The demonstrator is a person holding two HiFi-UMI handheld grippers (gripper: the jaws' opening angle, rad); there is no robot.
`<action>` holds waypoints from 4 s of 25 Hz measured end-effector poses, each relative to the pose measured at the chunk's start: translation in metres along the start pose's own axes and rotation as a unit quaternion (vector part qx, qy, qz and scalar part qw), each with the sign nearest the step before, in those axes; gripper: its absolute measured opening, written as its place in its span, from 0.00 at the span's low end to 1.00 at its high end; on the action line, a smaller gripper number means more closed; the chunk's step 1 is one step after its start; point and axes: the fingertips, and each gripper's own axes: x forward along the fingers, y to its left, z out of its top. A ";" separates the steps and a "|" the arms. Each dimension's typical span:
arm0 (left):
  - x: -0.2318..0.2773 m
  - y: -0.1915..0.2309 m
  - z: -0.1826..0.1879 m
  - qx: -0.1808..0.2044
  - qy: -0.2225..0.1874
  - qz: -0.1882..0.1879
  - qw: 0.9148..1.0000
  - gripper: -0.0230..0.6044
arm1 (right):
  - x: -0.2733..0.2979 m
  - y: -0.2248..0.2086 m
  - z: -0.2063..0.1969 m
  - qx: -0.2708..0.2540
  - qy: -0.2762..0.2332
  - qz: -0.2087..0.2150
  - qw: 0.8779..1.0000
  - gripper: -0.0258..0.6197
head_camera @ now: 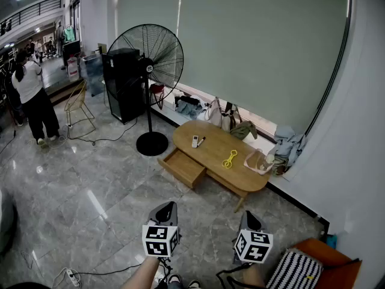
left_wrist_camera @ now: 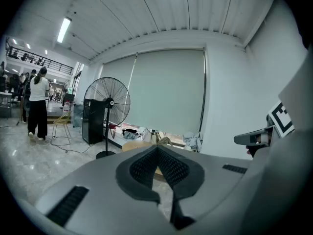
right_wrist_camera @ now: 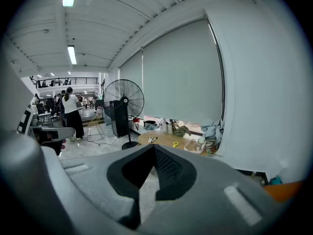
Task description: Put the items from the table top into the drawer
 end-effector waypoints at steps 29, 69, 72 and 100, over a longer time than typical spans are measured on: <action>0.048 0.070 -0.011 -0.005 0.028 -0.015 0.999 0.03 | 0.036 0.014 -0.033 0.077 0.042 -0.038 0.995 0.05; 0.345 0.088 0.067 -0.005 0.057 0.066 0.996 0.03 | 0.341 -0.122 0.080 0.091 0.073 -0.001 0.993 0.05; 0.364 0.096 0.069 -0.003 0.058 0.063 0.996 0.03 | 0.359 -0.128 0.081 0.096 0.074 -0.010 0.993 0.05; 0.626 0.222 0.154 -0.006 0.074 -0.005 0.997 0.03 | 0.602 -0.085 0.219 0.077 0.069 -0.076 0.992 0.05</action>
